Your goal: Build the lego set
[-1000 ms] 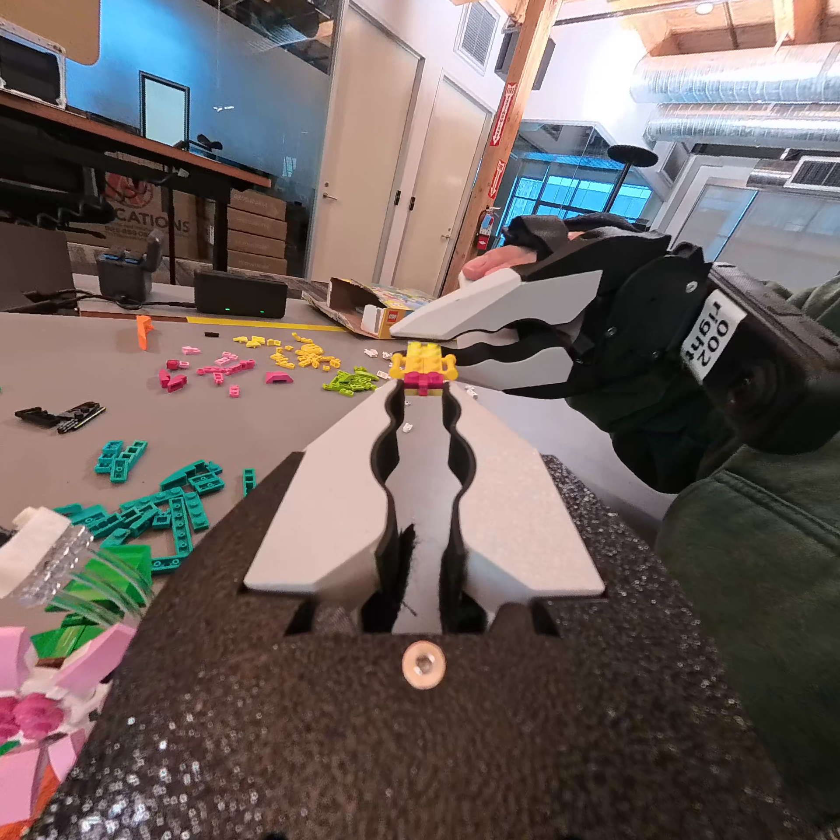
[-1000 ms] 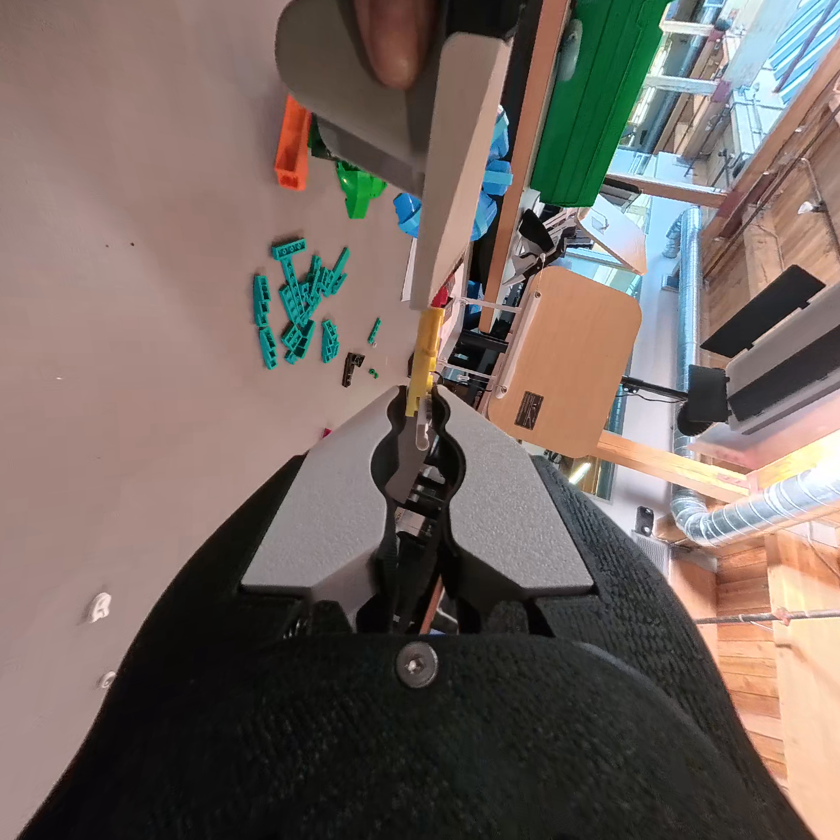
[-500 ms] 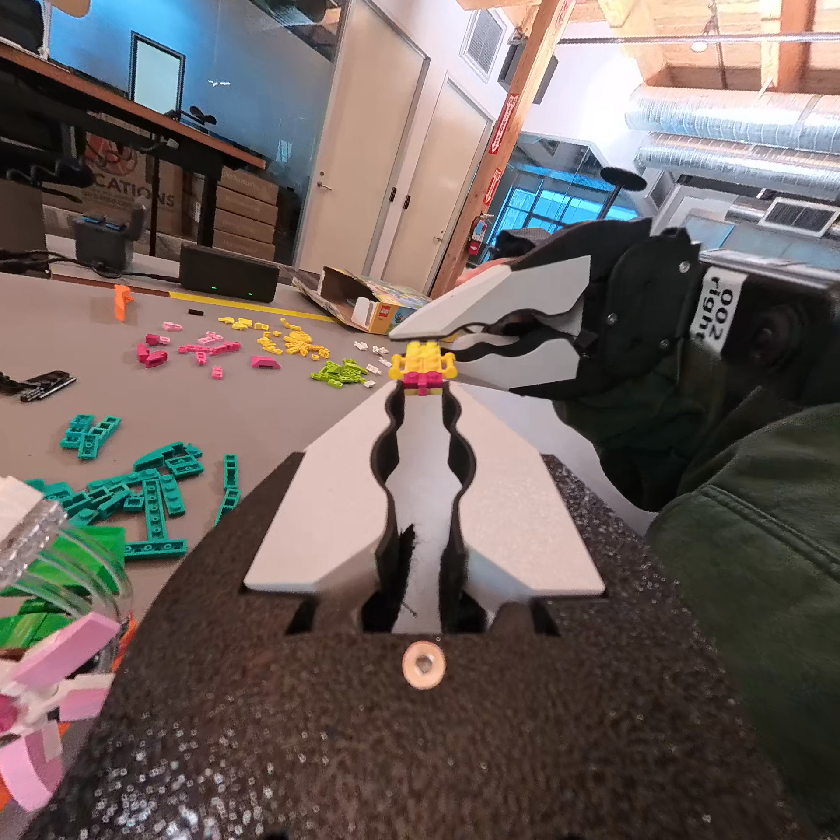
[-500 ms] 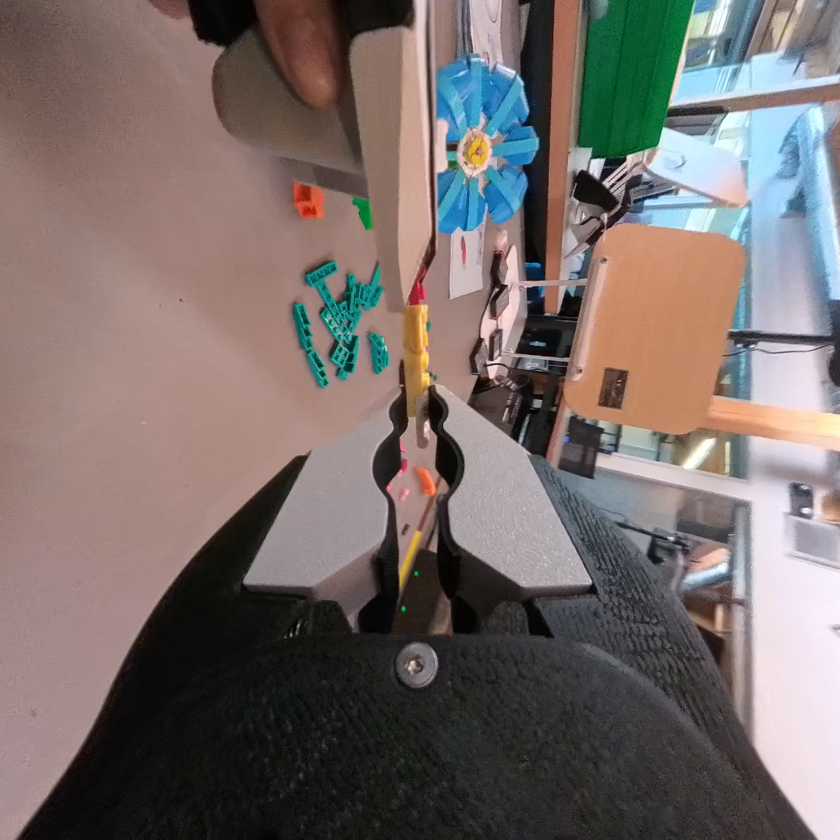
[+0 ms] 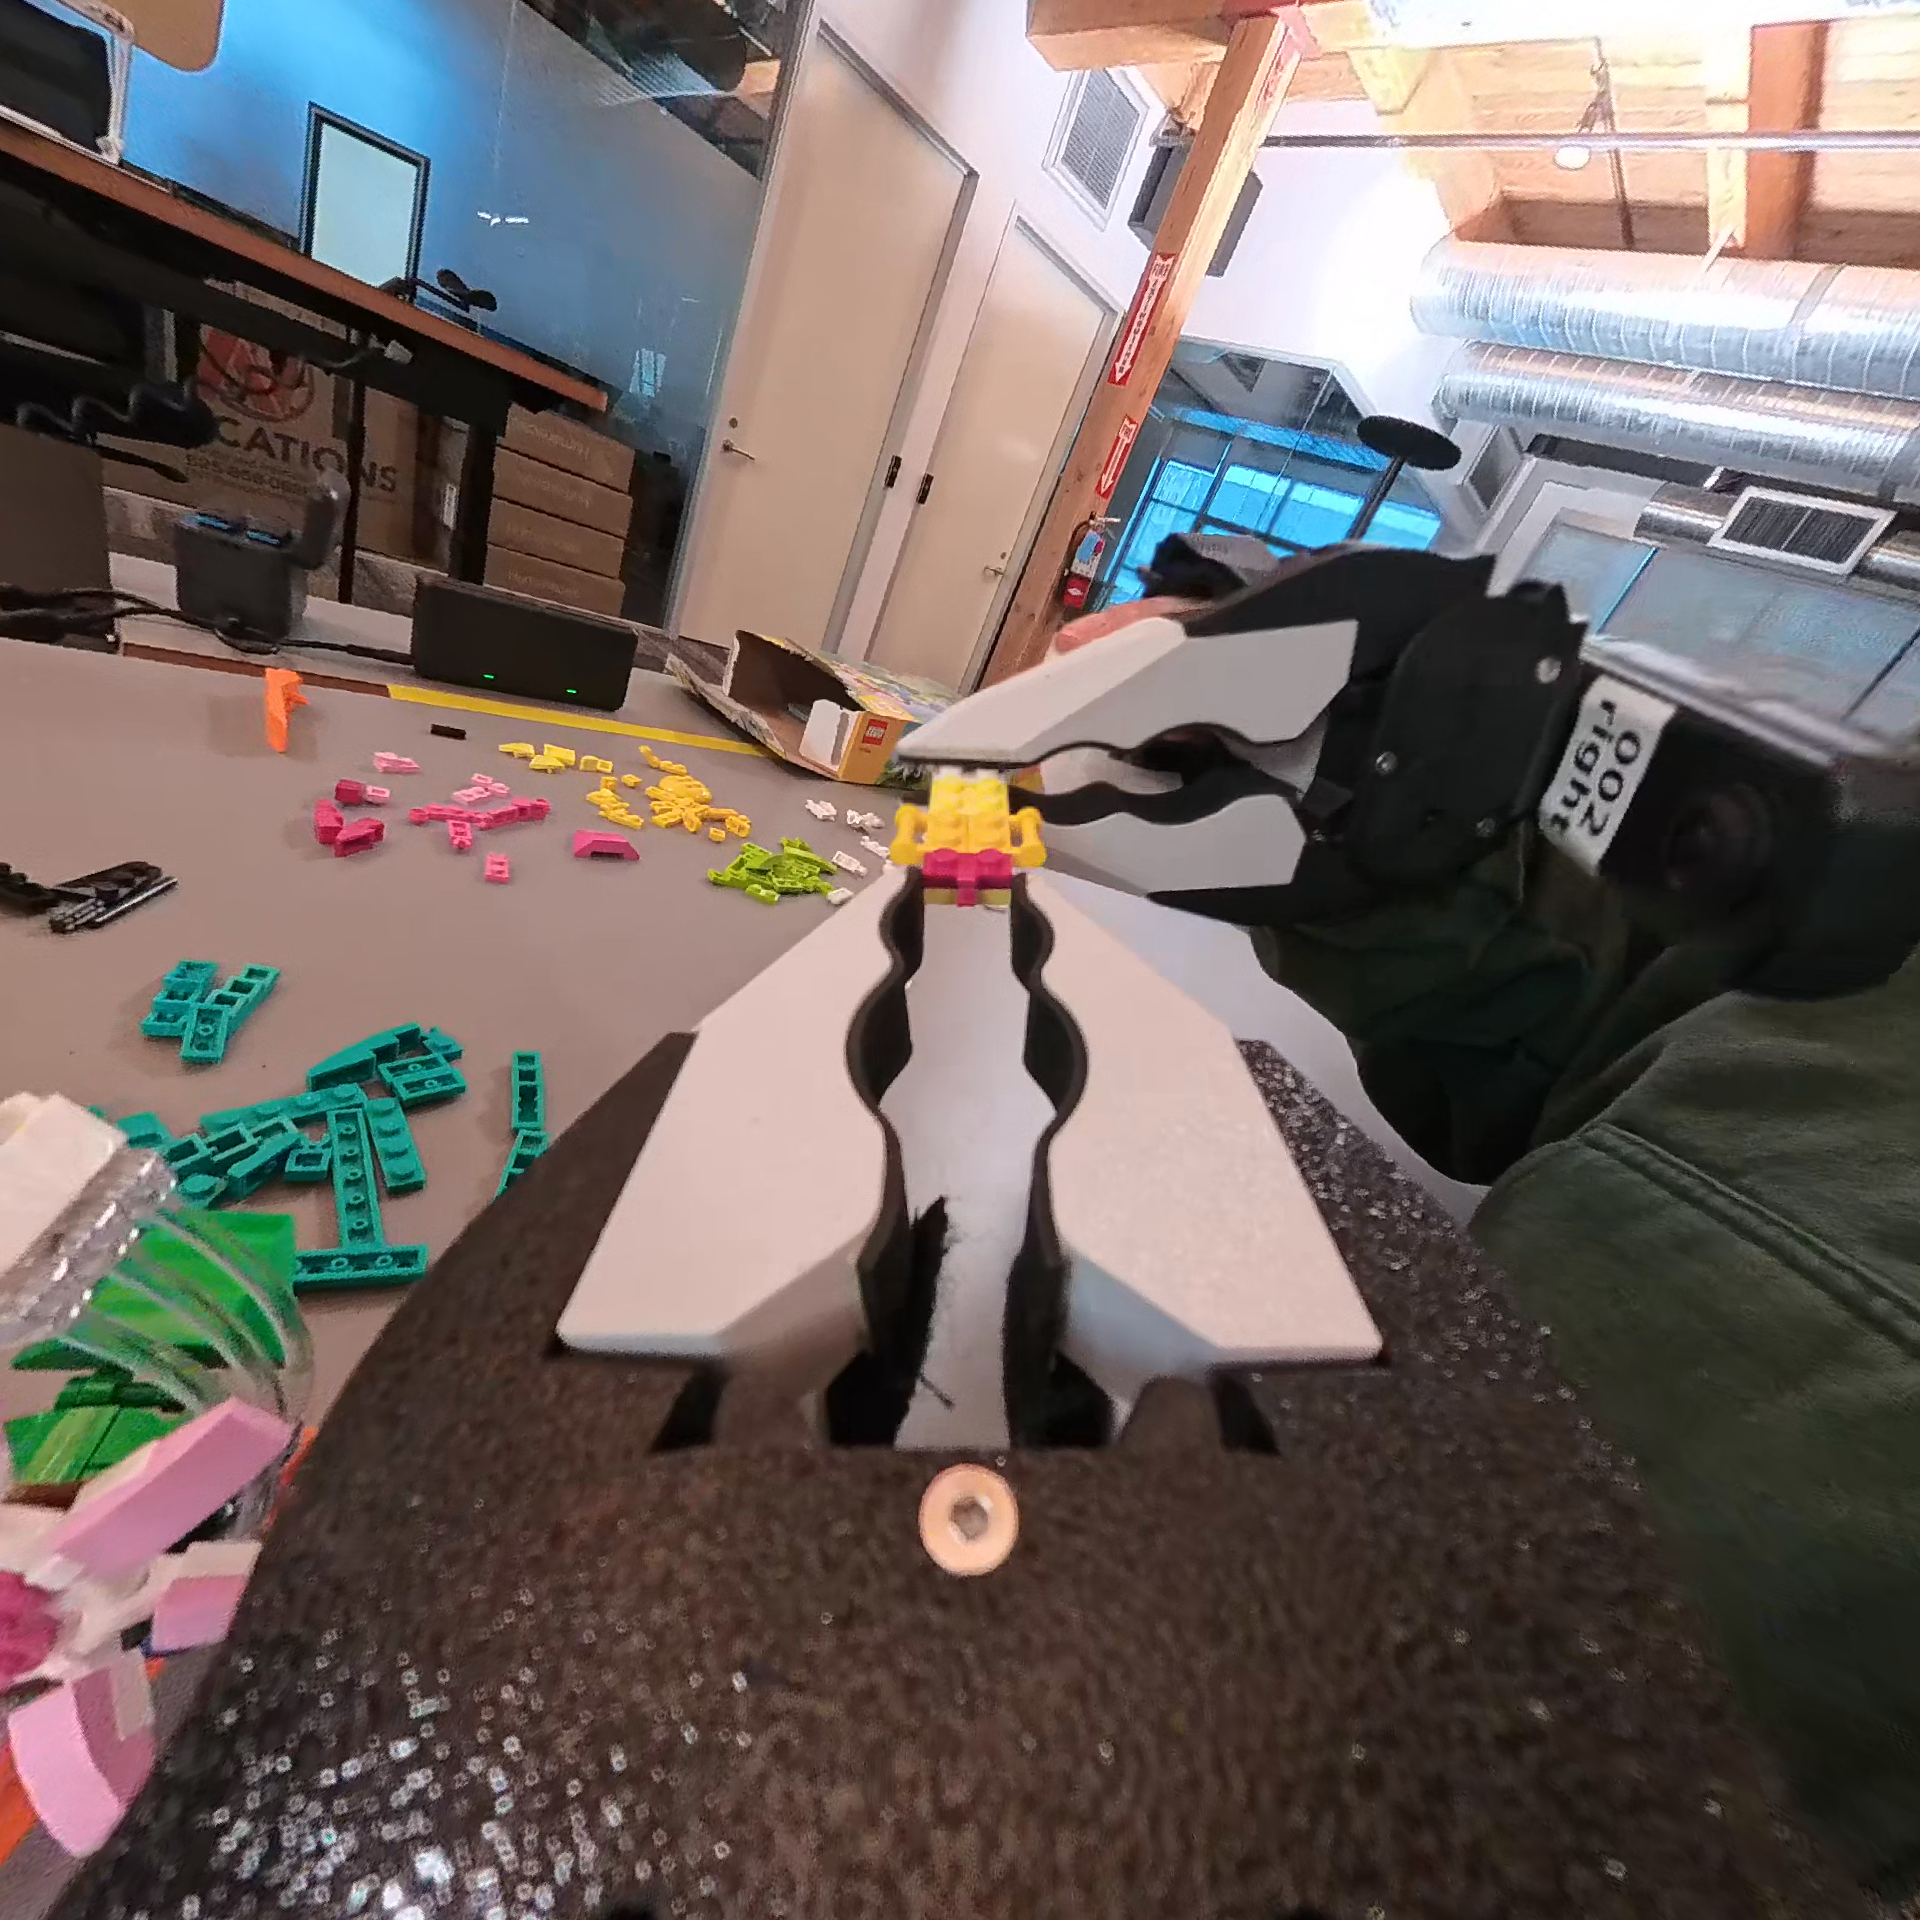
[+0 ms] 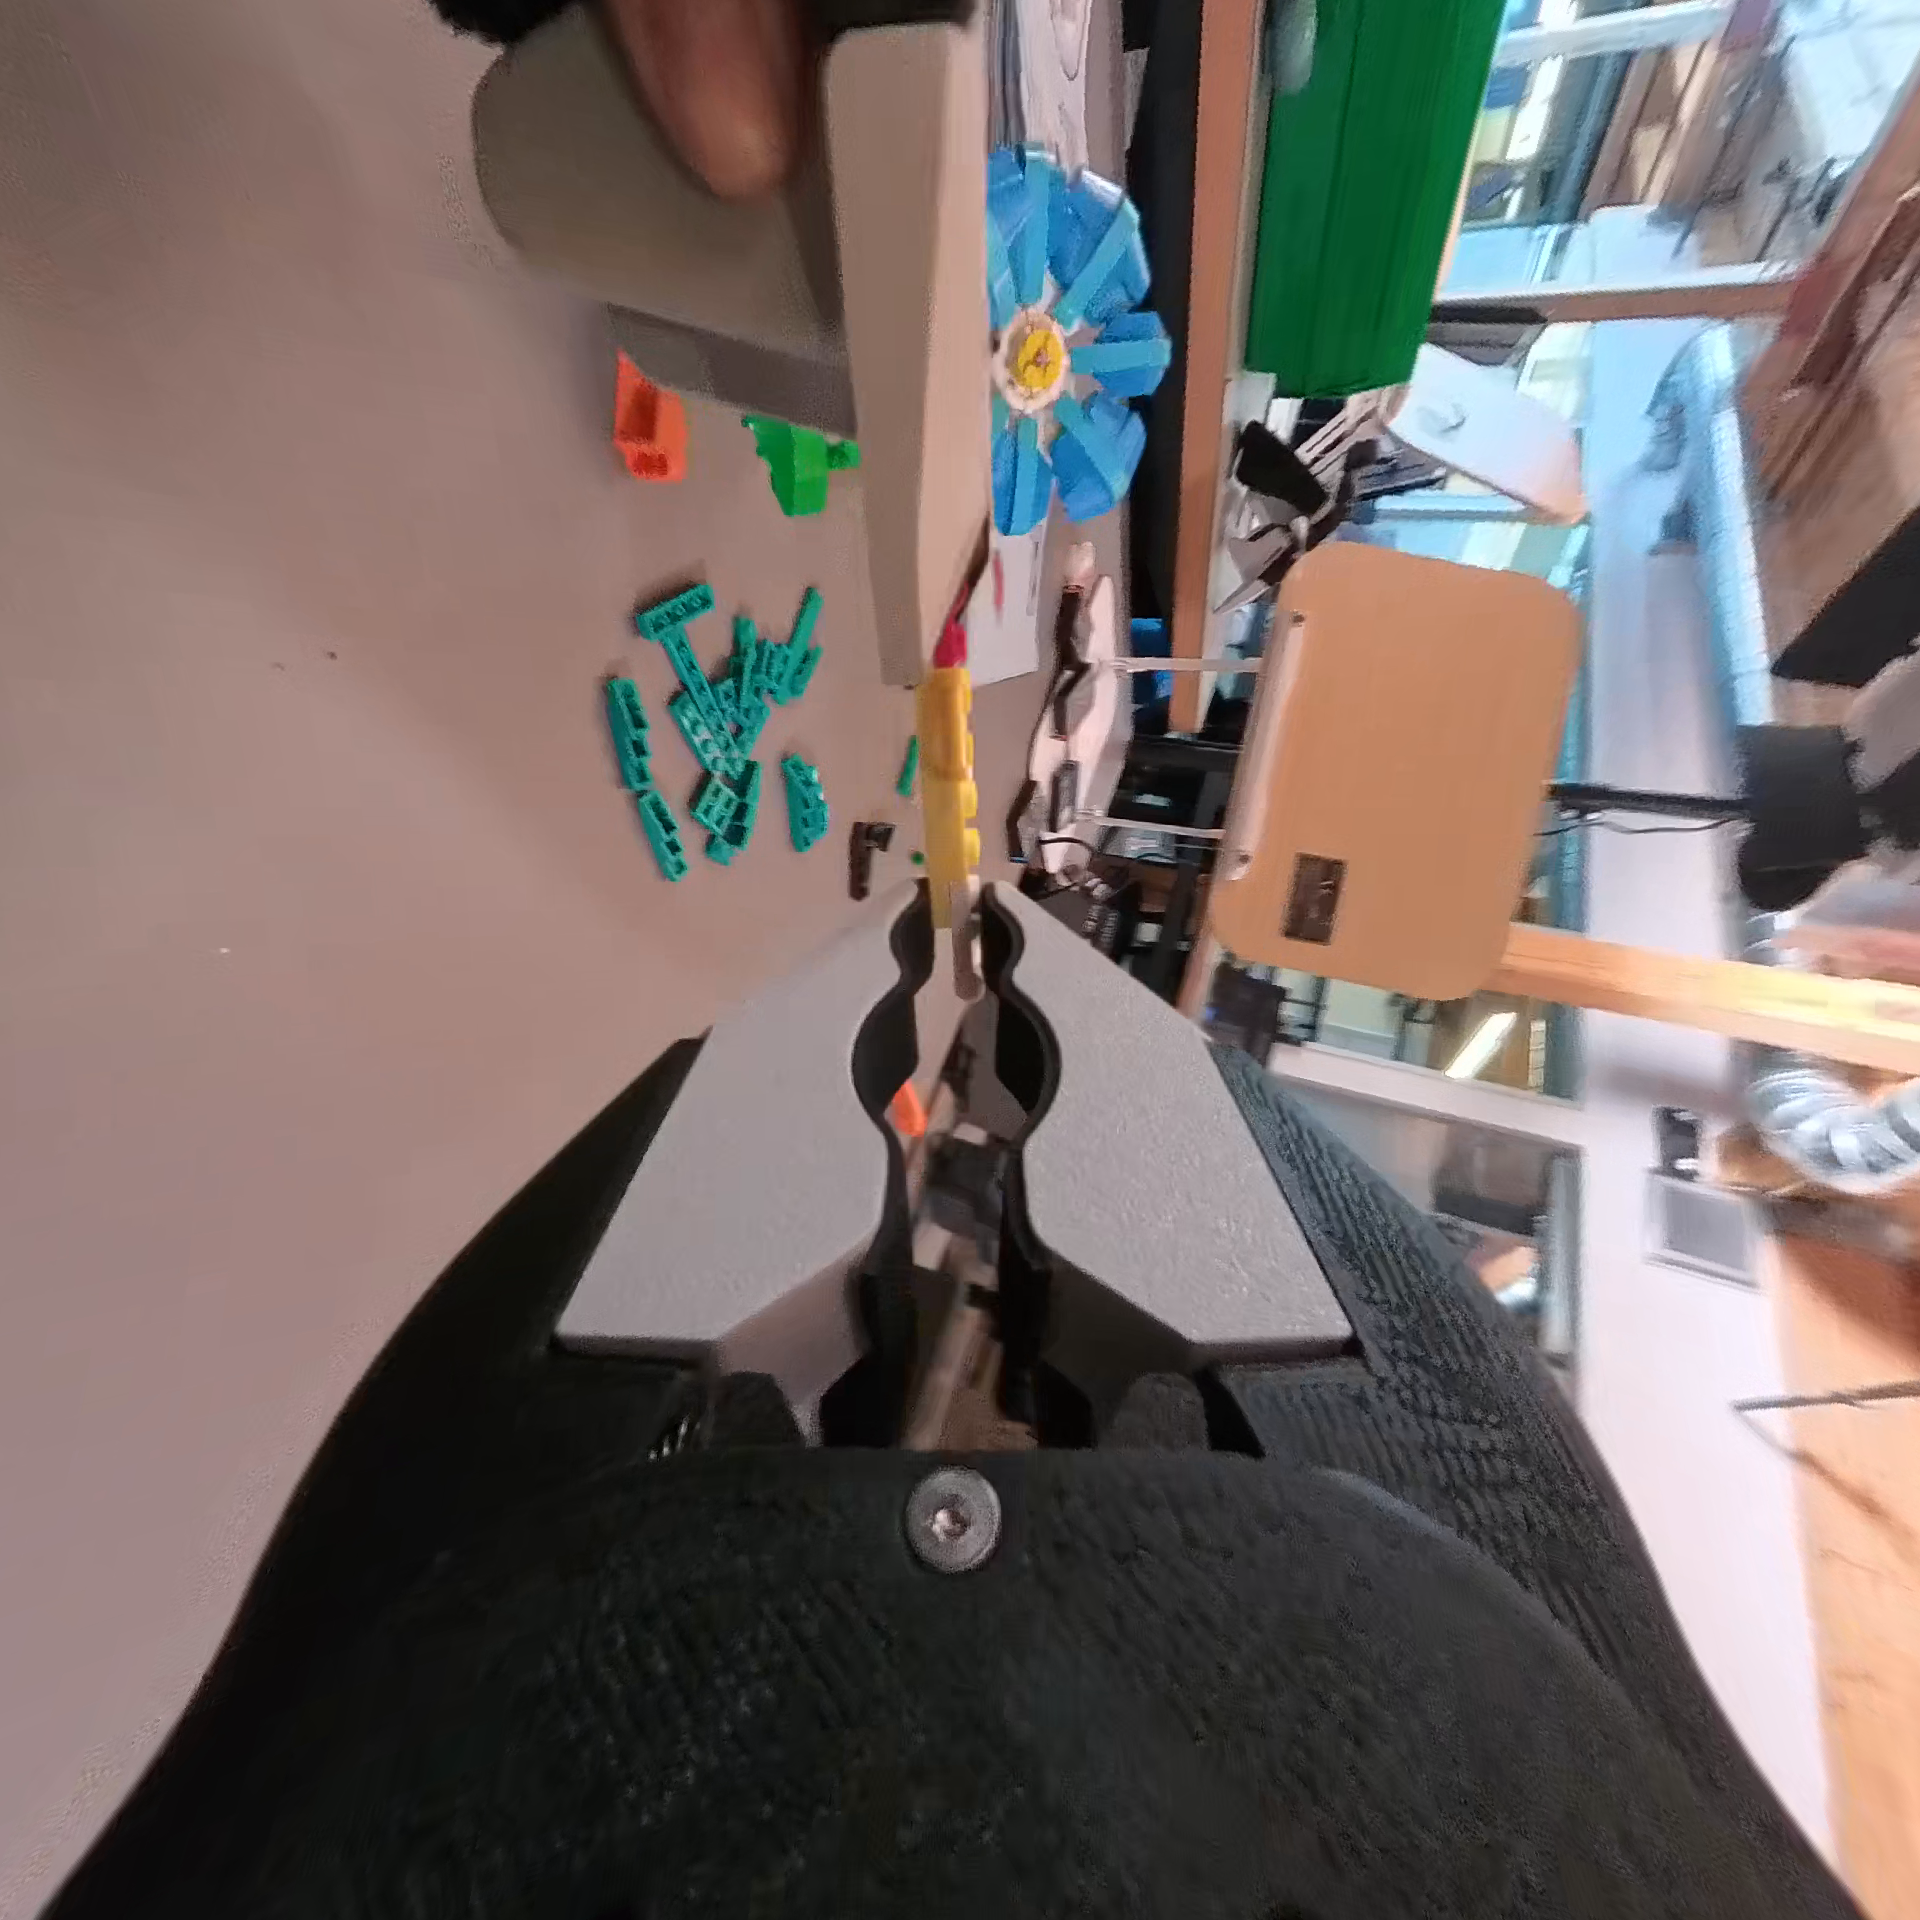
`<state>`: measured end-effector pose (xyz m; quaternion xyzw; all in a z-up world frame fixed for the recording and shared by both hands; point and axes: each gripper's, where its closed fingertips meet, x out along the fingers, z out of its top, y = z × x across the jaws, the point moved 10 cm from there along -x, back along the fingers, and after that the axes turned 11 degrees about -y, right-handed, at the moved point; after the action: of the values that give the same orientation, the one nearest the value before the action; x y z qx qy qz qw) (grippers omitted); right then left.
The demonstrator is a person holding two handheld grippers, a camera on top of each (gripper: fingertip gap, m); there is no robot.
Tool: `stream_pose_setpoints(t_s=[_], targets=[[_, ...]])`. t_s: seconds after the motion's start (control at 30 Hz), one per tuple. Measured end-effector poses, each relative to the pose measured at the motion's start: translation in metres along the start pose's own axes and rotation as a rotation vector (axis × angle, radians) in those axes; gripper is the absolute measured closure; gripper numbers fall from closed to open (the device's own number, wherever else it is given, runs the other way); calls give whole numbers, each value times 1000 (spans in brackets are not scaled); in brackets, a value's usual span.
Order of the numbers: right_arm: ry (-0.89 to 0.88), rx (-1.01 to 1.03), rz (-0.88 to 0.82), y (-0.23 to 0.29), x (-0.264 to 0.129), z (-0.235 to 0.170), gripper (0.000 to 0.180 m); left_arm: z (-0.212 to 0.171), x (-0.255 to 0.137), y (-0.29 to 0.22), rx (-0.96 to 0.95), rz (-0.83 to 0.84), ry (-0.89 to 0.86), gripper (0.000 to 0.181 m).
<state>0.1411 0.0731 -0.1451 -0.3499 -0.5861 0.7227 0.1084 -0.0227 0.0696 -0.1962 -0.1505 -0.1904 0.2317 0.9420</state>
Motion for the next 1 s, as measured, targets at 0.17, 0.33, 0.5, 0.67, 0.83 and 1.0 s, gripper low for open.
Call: stream_pose_setpoints(t_s=[0.17,0.33,0.5,0.67,0.83,1.0], targets=[[64,-252,-28,11,0,2,174,-4,1,-1,23,9,31,167],[18,-181,-36,11,4,-3,174,-5,2,0,63,28,33,167],[-51,116,-142,-5,-12,-24,120,6,-3,-7,218,64,-26,167],[-270,572,-425,7,-26,-55,121,14,-8,-14,332,72,-97,167],[-385,881,-649,43,-14,-83,122,14,-16,-20,427,101,-192,167],[-419,1001,-693,58,-10,-98,125,17,-28,-25,522,140,-254,167]])
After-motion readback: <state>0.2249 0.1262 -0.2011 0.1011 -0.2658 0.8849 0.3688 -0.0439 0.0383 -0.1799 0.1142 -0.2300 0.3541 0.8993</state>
